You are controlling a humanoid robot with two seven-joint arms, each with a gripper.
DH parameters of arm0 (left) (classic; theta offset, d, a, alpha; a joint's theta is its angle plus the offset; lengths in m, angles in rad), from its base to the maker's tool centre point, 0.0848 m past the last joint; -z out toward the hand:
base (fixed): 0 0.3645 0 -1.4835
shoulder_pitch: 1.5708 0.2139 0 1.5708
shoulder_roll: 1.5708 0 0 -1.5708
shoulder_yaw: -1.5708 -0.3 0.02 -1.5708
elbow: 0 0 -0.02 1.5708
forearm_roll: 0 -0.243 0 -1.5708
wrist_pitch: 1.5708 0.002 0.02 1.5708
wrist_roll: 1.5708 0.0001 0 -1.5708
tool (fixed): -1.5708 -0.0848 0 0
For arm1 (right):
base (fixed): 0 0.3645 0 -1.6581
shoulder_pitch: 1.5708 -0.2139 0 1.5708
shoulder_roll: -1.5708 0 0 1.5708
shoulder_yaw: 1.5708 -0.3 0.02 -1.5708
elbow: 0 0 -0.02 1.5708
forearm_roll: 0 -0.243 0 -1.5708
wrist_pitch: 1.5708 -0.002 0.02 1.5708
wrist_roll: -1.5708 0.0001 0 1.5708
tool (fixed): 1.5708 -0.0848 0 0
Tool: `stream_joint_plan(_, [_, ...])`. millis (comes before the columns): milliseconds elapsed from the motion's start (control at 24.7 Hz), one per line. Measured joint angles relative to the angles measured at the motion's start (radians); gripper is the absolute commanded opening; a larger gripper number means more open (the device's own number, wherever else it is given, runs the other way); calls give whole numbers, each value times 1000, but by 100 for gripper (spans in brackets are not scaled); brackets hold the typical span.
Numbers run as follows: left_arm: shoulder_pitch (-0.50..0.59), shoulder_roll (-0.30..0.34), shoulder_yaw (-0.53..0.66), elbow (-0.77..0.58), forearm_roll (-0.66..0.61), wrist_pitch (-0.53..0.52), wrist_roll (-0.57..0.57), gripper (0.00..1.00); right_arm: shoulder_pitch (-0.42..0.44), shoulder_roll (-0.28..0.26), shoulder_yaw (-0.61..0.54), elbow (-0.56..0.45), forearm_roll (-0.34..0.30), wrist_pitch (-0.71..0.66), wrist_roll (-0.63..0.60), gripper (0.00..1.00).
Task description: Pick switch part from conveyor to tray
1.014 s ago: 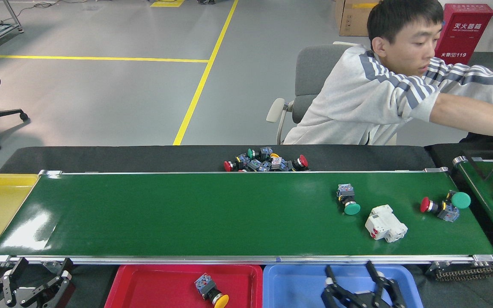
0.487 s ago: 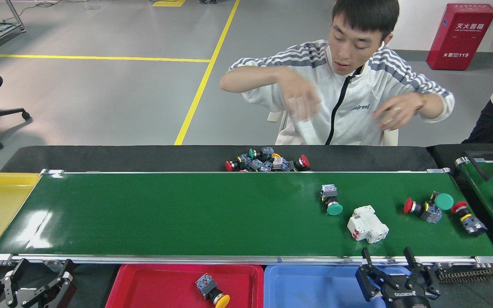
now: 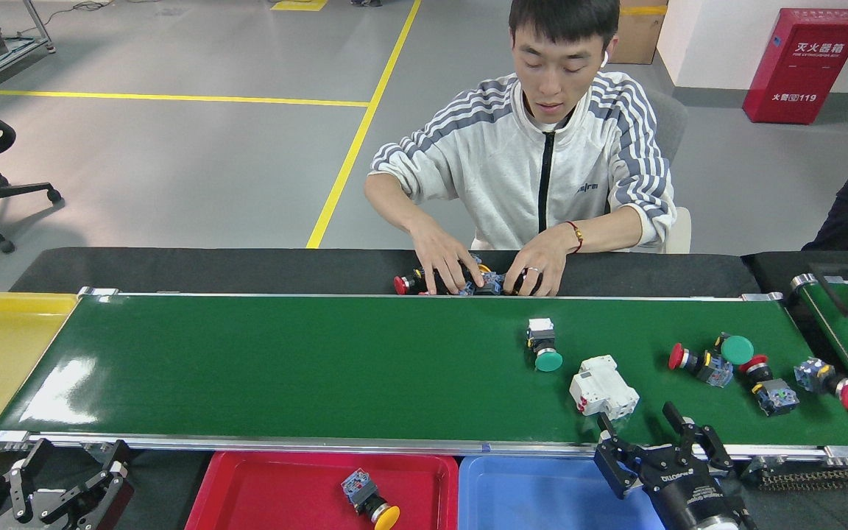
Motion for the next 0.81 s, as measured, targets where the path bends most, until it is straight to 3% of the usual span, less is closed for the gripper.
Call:
stream_joint_plan(243, [-9,0,-2,6,-2,0,0,100,-63,10,81,50,0,-3,10,95])
stream_joint_plan(284, [-11,0,-4,6,-2,0,0,100,-71,18,91,62,0,-4,11,86])
stream_joint_plan(487, [-22,0,-18,8,-33,-2,0,100,-88,18,141,90,11,-1,19,19])
stream_joint_plan(568, [-25,0,-18,9,-35,-2,0,100,-89,10,148,90,21,-5,19,4])
stream_joint_plan(811, [-24,0,-18,9,-36,-3,0,100,-88,10,155,82,25,-28,23,2])
